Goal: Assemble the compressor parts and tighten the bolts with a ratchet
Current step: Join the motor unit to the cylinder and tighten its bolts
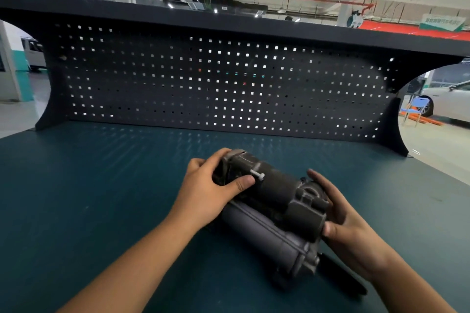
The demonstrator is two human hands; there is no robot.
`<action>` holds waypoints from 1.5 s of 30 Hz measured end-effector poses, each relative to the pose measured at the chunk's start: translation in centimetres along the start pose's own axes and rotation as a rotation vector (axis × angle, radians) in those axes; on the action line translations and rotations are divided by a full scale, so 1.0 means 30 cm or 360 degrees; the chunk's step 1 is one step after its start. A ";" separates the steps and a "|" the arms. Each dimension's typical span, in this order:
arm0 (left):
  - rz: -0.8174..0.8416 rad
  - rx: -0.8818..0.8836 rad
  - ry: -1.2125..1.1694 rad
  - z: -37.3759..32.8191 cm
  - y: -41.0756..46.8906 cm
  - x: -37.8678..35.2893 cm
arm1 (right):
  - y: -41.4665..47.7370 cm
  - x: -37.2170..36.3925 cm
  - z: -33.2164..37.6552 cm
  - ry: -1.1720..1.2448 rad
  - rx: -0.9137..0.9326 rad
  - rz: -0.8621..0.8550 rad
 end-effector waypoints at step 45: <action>0.0388 -0.0656 -0.0145 -0.110 -0.040 0.100 | -0.039 -0.013 0.040 -0.0449 0.0276 -0.0394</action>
Point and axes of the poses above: each hand's wrist, its own y-axis towards the middle knuckle, its own x-axis out of the back of the hand, z = x × y, the point moved 8 cm from there along y, towards the middle knuckle
